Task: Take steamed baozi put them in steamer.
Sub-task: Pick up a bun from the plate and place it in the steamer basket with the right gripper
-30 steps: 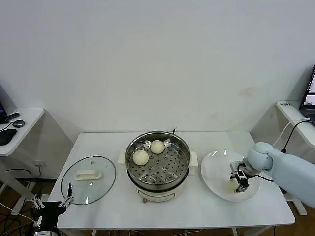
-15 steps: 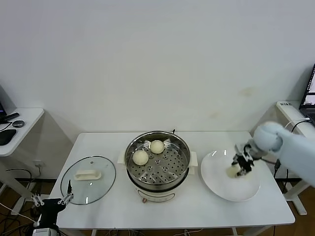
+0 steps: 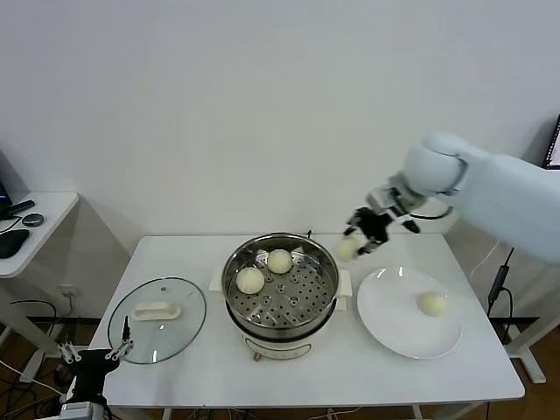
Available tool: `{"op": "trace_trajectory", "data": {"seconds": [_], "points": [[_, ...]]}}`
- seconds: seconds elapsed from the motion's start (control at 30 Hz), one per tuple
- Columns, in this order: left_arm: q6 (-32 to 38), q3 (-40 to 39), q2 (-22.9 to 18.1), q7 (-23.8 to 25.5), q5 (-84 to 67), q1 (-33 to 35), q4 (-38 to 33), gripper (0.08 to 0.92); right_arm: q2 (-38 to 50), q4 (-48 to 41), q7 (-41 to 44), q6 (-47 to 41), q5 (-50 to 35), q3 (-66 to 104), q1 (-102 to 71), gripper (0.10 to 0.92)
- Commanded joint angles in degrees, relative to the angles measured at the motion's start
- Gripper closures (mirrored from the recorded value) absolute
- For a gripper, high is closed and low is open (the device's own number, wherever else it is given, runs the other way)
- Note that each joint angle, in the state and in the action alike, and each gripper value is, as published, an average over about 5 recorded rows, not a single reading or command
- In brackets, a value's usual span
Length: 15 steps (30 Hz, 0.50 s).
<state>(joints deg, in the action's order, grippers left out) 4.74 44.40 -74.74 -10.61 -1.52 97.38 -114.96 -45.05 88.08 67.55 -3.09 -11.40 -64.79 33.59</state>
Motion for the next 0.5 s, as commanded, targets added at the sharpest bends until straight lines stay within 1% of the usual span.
{"op": "trace_trajectory", "data": {"seconds": [0.03, 0.23, 0.5], "points": [[0.08, 0.19, -0.11, -0.06, -0.03, 0.10, -0.27, 0.177, -17.00, 3.87, -4.11, 9.57, -1.57, -9.78, 6.21, 0.572], [0.24, 1.12, -0.47, -0.23, -0.06, 0.47, -0.50, 0.177, -23.43, -0.25, -4.22, 15.88, 4.34, -11.29, 2.19, 0.567], [0.37, 1.56, -0.74, -0.31, -0.39, 0.48, -0.30, 0.177, -25.42, -2.65, -4.63, 20.65, 12.93, -11.74, -2.38, 0.567]]}}
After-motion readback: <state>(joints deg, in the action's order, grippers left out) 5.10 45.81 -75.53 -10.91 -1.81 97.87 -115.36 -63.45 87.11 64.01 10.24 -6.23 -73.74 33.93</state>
